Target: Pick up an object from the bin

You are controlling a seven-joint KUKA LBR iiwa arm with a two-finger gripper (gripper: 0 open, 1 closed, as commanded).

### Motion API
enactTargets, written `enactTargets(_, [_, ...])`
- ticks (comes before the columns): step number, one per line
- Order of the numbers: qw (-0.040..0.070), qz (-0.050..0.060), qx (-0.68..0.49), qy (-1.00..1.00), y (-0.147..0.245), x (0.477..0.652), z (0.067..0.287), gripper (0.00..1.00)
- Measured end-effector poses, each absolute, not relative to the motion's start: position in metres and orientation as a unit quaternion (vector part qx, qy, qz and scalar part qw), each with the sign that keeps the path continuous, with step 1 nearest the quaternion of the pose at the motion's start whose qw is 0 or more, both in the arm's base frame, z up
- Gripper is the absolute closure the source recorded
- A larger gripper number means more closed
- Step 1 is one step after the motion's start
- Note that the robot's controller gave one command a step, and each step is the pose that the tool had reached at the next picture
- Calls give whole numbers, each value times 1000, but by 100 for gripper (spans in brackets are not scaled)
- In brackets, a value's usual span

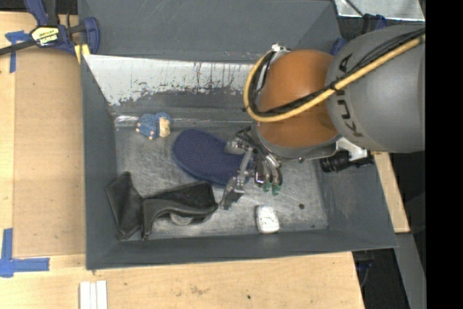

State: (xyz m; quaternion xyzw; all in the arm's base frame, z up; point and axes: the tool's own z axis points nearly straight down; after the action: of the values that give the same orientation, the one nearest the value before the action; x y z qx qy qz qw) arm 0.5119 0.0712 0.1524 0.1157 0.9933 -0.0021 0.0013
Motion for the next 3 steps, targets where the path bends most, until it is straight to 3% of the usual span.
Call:
enactTargets(1, [6,0,231,973,60,521,106,0])
enactTargets(2, [3,1,231,973,61,519,105,100])
enactTargets(3, [5,1,49,999,65,521,288,100])
